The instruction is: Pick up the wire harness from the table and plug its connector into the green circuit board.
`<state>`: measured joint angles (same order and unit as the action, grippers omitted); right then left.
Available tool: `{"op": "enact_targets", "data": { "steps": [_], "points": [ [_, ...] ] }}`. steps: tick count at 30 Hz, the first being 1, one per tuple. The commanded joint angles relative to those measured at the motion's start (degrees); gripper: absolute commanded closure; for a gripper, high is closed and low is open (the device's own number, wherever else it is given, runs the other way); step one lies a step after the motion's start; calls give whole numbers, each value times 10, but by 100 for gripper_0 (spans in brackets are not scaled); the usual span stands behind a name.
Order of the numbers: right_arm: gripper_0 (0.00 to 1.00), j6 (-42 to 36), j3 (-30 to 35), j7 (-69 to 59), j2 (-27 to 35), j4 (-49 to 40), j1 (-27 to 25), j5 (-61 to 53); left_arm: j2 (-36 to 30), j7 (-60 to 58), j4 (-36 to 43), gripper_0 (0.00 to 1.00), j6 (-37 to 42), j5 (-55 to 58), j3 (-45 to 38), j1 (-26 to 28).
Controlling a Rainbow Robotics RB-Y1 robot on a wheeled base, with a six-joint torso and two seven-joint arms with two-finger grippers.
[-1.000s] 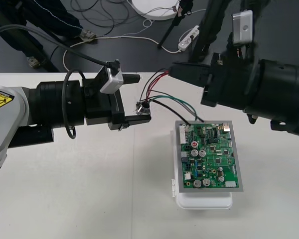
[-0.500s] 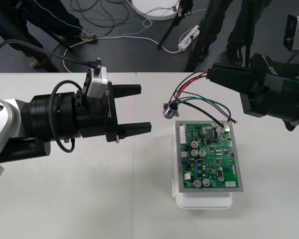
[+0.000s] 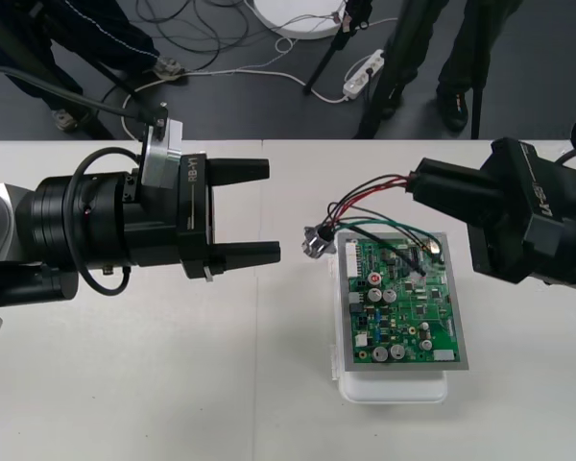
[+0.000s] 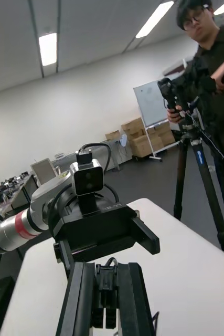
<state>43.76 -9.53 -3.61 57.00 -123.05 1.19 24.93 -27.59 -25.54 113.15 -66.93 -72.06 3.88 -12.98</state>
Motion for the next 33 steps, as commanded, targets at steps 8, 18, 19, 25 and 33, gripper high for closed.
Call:
{"op": "enact_targets", "data": {
  "steps": [8,18,19,25,33],
  "points": [
    [100,38,3,141,-47,-5,-22,-12,66,-8,26,0,-123,32,-38,7],
    [100,53,-44,220,-82,26,7,-11,81,12,33,0,-133,37,-39,-6],
    [100,55,-50,228,-82,31,10,-10,82,14,33,0,-133,37,-39,-10],
    [100,65,-75,271,-94,53,29,4,83,22,33,0,-133,32,-39,-23],
    [100,70,-116,330,-104,74,64,2,83,26,33,0,-129,16,-39,-34]
  ]
}}
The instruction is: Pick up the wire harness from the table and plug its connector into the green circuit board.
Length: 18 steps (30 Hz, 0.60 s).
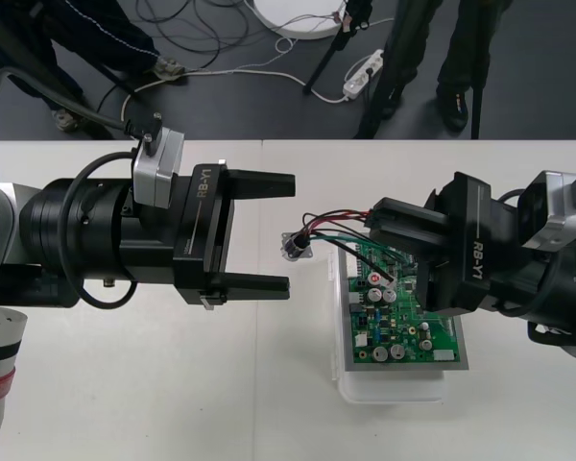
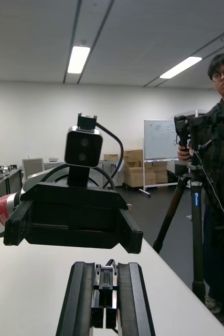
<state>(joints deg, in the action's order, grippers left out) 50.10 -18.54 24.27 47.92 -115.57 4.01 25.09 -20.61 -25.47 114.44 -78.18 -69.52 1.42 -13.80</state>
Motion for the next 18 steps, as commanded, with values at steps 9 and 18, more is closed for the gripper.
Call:
{"op": "enact_targets", "data": {
  "steps": [9,18],
  "points": [
    [100,4,-52,59,-29,4,53,1,13,28,20,0,-3,-25,-14,-26],
    [100,0,-52,71,-61,4,57,38,13,38,20,0,0,-20,-14,-25]
  ]
}}
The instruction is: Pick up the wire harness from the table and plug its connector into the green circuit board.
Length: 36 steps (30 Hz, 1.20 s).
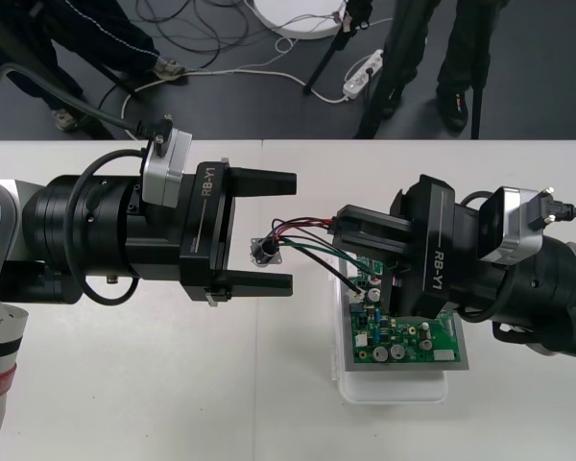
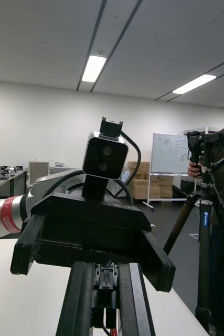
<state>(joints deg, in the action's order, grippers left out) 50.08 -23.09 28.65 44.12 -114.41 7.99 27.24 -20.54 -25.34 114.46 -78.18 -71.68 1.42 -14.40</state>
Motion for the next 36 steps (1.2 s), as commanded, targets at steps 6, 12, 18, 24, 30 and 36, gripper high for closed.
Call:
{"op": "enact_targets", "data": {
  "steps": [6,12,18,24,30,36],
  "points": [
    [100,-2,-6,39,-32,-6,19,35,12,40,20,0,7,7,-14,-19],
    [100,-2,-11,55,-33,-6,24,40,12,45,20,0,7,7,-14,-19],
    [100,-2,-12,69,-34,-4,24,41,12,49,20,0,7,8,-14,-19],
    [100,-2,-29,69,-40,16,31,36,12,51,20,0,7,9,-14,-19],
    [100,-4,-45,58,-41,24,41,12,12,51,20,0,7,12,-14,-19],
    [100,-5,-54,54,-41,24,48,-3,12,49,20,0,7,13,-14,-18]
  ]
}}
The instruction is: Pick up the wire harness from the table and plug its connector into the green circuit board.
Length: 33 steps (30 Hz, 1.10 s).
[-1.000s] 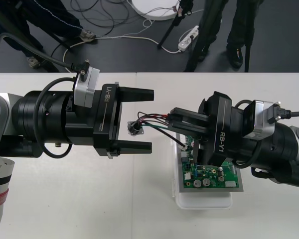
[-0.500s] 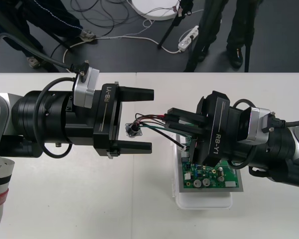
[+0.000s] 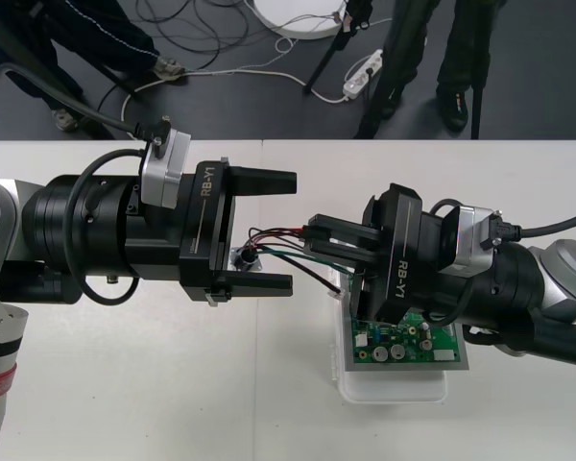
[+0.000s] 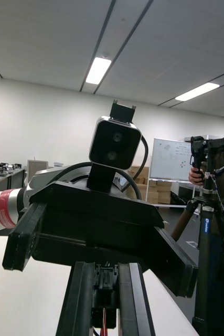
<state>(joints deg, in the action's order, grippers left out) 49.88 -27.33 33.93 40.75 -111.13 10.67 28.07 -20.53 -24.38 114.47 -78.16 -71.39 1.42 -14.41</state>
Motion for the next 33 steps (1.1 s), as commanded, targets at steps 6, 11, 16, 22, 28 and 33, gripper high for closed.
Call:
{"op": "enact_targets", "data": {
  "steps": [6,11,16,22,28,33],
  "points": [
    [100,-1,-14,1,-8,-11,20,-20,12,39,20,0,7,9,-14,-17],
    [100,4,-13,3,-7,-12,21,-34,12,39,20,0,8,10,-14,-16],
    [100,4,-13,5,-6,-15,21,-38,12,39,20,0,7,10,-14,-16],
    [100,3,-13,5,-4,-15,20,-42,12,40,20,0,7,10,-14,-15],
    [100,2,-13,7,-6,-15,21,-42,12,42,20,0,7,12,-14,-15],
    [100,3,-14,8,-6,-16,21,-42,12,42,20,0,8,13,-14,-15]
  ]
}}
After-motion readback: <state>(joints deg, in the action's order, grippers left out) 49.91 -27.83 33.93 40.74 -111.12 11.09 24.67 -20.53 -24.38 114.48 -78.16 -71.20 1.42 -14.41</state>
